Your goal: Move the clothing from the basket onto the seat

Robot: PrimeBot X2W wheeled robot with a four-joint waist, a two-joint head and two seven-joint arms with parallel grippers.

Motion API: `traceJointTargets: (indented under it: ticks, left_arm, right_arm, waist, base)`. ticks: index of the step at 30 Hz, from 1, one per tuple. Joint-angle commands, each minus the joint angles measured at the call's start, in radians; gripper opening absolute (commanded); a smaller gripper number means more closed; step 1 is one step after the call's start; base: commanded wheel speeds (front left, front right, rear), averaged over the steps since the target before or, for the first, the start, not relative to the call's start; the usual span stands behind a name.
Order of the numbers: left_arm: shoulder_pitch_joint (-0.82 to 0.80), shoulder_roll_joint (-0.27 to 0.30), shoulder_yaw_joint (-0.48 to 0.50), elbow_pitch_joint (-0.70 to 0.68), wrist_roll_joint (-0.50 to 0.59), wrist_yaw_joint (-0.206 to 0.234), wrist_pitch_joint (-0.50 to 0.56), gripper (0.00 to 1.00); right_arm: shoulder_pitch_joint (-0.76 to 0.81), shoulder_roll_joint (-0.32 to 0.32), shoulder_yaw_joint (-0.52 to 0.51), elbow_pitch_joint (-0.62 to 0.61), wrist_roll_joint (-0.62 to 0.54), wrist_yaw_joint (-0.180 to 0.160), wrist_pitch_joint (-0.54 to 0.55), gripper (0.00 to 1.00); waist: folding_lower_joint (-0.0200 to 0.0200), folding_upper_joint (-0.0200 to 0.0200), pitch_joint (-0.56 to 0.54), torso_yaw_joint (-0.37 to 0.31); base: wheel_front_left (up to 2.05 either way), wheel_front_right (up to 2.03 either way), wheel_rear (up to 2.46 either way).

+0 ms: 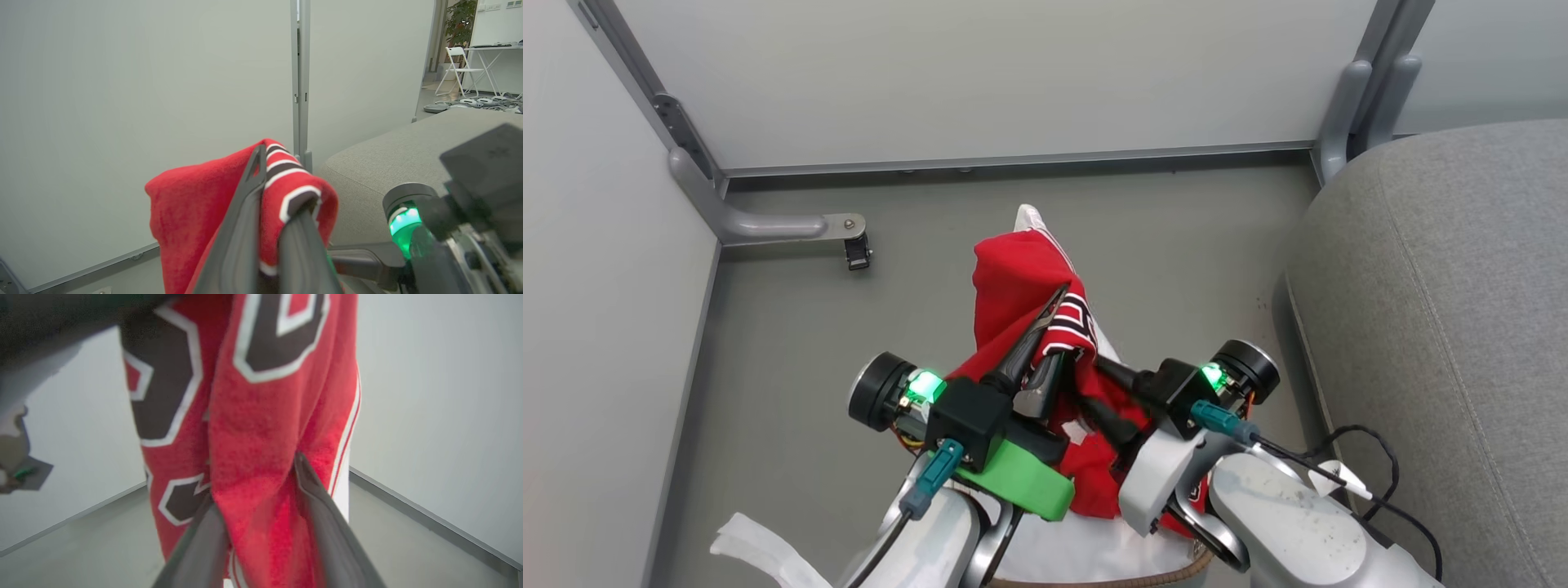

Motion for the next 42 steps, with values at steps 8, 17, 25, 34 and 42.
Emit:
traceJointTargets:
  ticks: [8, 17, 25, 34, 42]
  left_arm:
    - [0.02, 0.001, 0.016, 0.039, 0.016, 0.002, -0.002, 1.0]
    - [0.037, 0.001, 0.055, 0.074, 0.045, -0.013, -0.002, 1.0]
    - [0.032, 0.002, 0.075, 0.091, 0.05, -0.018, -0.002, 1.0]
    - [-0.001, 0.003, 0.089, 0.111, 0.076, -0.032, -0.002, 1.0]
    - [-0.058, 0.004, 0.099, 0.137, 0.126, -0.051, -0.002, 1.0]
  right_arm:
    - [0.049, 0.004, -0.109, -0.047, 0.029, -0.001, -0.002, 0.0]
    - [0.109, -0.027, -0.269, -0.141, 0.054, -0.001, -0.002, 0.0]
    - [0.135, -0.054, -0.385, -0.223, 0.064, -0.001, -0.002, 0.0]
    - [0.069, -0.103, -0.54, -0.263, 0.053, -0.001, -0.002, 0.0]
    - [-0.143, -0.225, -0.68, -0.175, -0.018, -0.001, -0.002, 0.0]
  waist:
    - [0.0, 0.0, 0.003, -0.072]
    - [0.0, 0.0, 0.027, -0.293]
    - [0.0, 0.0, 0.064, -0.48]
    - [0.0, 0.0, 0.135, -0.578]
    - [0.0, 0.0, 0.264, -0.526]
  base:
    - [0.0, 0.0, 0.0]
    - [0.0, 0.0, 0.0]
    - [0.0, 0.0, 0.0]
    - [0.0, 0.0, 0.0]
    - [0.0, 0.0, 0.0]
